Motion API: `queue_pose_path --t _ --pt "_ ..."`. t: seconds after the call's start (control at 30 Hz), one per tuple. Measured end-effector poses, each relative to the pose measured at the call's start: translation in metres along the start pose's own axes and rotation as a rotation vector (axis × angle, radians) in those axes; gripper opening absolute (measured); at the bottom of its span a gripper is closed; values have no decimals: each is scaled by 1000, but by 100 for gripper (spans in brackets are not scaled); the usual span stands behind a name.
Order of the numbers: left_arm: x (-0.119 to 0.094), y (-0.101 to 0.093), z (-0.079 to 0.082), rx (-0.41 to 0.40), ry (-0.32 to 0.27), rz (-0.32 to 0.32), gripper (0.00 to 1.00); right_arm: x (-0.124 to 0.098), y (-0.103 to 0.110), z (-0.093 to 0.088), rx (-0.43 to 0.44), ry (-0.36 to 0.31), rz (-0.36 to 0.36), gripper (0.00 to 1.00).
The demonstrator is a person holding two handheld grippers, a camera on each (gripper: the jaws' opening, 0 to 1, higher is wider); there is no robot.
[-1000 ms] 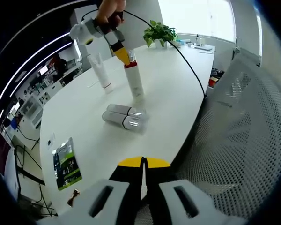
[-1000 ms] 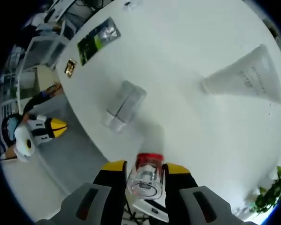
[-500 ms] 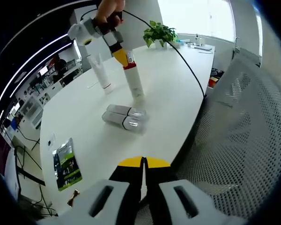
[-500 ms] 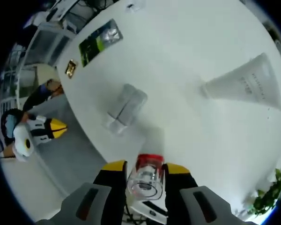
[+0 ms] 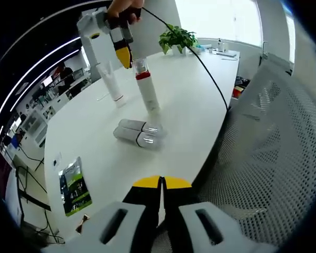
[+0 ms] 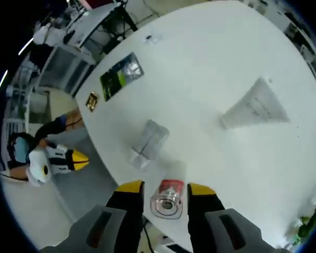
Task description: Arrange the skincare products in the storage area until every visible bottle or jar stands upright without overlapping.
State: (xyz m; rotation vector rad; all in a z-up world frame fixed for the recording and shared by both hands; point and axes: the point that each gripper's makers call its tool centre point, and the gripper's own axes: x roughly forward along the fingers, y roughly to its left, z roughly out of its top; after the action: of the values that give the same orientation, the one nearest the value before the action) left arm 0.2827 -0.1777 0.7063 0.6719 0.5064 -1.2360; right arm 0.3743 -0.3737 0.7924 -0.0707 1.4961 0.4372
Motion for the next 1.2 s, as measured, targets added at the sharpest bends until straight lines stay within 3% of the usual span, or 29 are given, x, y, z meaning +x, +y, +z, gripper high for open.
queue_pose_path --t 0.17,0.23,0.33,0.37,0.4,0.5,0.57,0.63,0.7,0.87,0.97,1.03,1.1,1.17,1.2 --pt "1 -3 -3 9 14 -16 0 -32 5 4 2 -169 -26 39" --pt "2 -5 -6 2 32 -27 0 -62 28 16 34 -336 42 41" --pt "2 -4 -4 2 22 -25 0 -133 80 40 83 -668 210 40" --pt "1 -4 -2 4 13 -21 0 -149 92 43 84 -733 244 40" --pt "1 -4 -1 5 9 -22 0 -177 113 48 41 -842 284 38" --pt "1 -7 -1 12 10 -37 0 -223 134 49 23 -1024 307 33" --pt "1 -7 -1 15 9 -37 0 -247 153 45 51 -1083 388 34" --pt "1 -8 -1 12 7 -41 0 -268 162 45 19 -1155 378 34" --pt "1 -10 0 17 5 -44 0 -297 187 47 -29 -1247 401 32" --pt "1 -11 0 21 6 -51 0 -338 233 54 -116 -1324 465 35" --pt "1 -14 -3 22 16 -63 0 -374 262 51 -141 -1384 574 33" --pt "2 -14 -4 21 18 -61 0 -391 261 51 -168 -1426 487 34" --pt "1 -12 -2 18 9 -55 0 -400 247 52 -185 -1459 338 35" --pt "1 -13 -1 19 7 -56 0 -398 226 54 -179 -1482 185 38" --pt "1 -13 -1 19 6 -59 0 -389 209 54 -124 -1481 117 40"
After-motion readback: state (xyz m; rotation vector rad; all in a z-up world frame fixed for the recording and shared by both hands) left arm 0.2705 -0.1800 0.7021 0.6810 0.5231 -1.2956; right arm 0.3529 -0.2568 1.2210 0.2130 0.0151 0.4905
